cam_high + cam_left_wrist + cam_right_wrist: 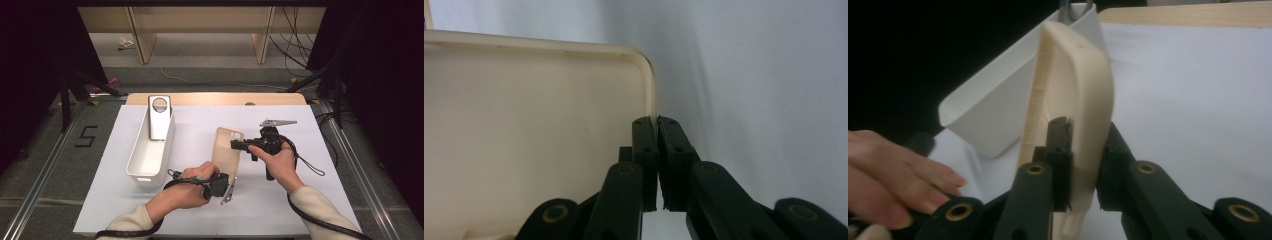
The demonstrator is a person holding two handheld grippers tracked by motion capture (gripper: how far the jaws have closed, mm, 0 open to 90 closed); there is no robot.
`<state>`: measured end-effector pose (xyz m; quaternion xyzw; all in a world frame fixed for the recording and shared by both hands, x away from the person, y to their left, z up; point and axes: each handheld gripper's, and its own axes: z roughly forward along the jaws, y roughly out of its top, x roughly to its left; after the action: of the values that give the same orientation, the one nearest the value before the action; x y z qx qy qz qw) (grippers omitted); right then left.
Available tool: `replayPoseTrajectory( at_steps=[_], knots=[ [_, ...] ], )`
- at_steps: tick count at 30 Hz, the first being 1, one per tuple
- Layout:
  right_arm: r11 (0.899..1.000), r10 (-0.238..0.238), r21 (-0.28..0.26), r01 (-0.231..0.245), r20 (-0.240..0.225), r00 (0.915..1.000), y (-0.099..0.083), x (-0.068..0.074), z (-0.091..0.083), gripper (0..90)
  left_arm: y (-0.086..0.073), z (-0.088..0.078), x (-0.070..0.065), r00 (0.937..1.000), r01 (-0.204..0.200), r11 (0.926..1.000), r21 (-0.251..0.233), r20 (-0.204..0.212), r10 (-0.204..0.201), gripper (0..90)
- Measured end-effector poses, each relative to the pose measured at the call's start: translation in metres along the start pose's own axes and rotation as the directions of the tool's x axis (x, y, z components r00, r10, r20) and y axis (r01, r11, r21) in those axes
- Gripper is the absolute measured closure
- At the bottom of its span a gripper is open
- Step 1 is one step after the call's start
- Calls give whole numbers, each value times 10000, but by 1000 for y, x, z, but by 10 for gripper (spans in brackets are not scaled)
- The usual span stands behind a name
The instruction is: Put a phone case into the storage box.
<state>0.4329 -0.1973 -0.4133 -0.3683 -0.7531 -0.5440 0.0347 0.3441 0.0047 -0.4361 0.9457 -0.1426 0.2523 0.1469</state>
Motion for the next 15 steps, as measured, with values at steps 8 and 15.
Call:
replayPoseTrajectory(
  at_steps=[8, 15],
  knots=[
    [9992, -389, -78, 390, 177, 9991, 6, 7, -6, 809, -3, -10, 8, 9940, 1041, 9893, -1019, -225, -1069, 686],
    [9976, -607, -308, 620, 427, 9972, 9, 4, -16, 807, -15, -27, 25, 9231, 3605, 8895, -2807, -294, -3834, 371]
  ],
)
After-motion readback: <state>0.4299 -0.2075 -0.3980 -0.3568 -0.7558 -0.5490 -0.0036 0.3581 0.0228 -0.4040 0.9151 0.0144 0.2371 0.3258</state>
